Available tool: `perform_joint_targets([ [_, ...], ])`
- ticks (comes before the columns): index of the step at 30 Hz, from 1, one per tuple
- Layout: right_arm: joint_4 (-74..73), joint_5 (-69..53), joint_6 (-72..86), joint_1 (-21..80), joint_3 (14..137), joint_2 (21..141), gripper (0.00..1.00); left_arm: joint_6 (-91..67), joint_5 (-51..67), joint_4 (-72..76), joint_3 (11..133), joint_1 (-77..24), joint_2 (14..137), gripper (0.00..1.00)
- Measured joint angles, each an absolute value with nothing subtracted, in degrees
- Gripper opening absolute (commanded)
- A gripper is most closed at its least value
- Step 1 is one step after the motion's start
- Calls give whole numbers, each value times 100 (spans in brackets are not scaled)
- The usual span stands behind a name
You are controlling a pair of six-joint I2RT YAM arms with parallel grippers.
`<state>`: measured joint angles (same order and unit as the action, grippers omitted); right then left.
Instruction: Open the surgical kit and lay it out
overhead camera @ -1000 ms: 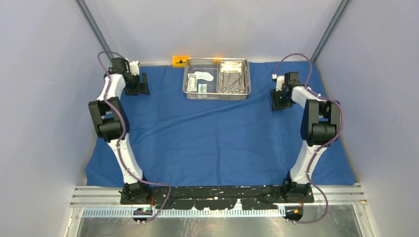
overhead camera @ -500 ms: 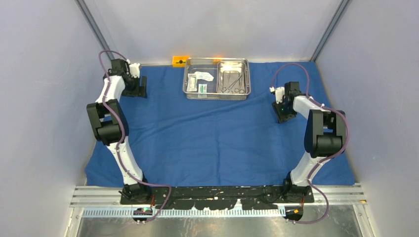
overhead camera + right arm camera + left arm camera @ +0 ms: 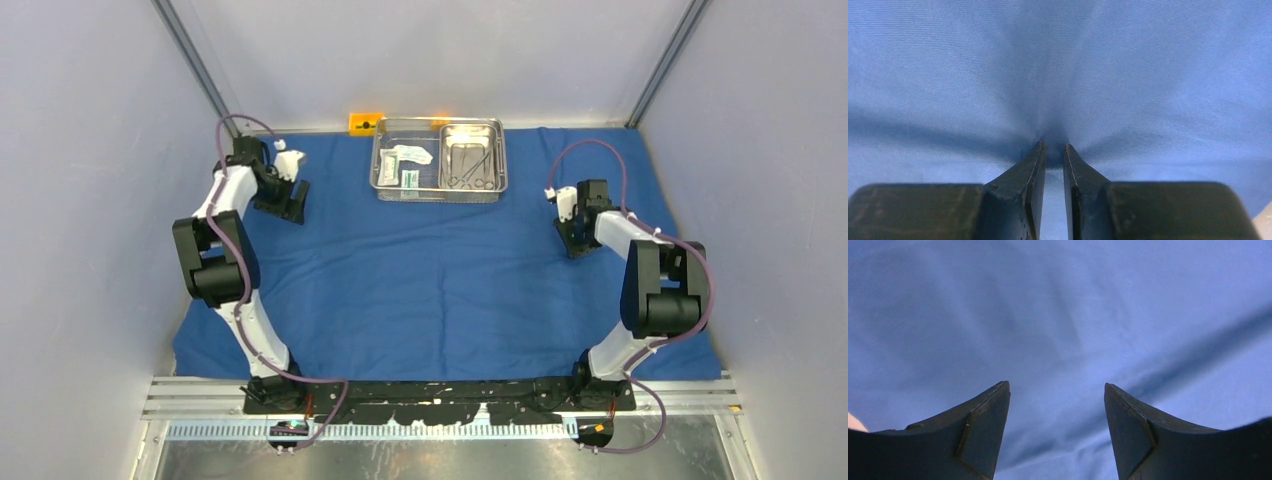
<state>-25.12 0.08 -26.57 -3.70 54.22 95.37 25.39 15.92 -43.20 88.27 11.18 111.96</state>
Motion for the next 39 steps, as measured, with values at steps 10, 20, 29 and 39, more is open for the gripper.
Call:
perform_joint_targets([
  [10, -2397, 165, -2867, -342, 4950, 9105, 35, 3824, 1874, -4633, 7950, -30, 10324, 70],
  [20, -3454, 432, -2652, -600, 5214, 9002, 58, 4536, 1601, -5133, 7030, -139, 9804, 69],
  [29, -3726, 263, -2141, -869, 6646, 9386, 59, 5059, 834, -5299, 5900, -139, 9614, 66],
  [39, -3472, 252, -1787, -913, 8189, 11076, 61, 5651, 60, -5092, 5428, -156, 9450, 56],
])
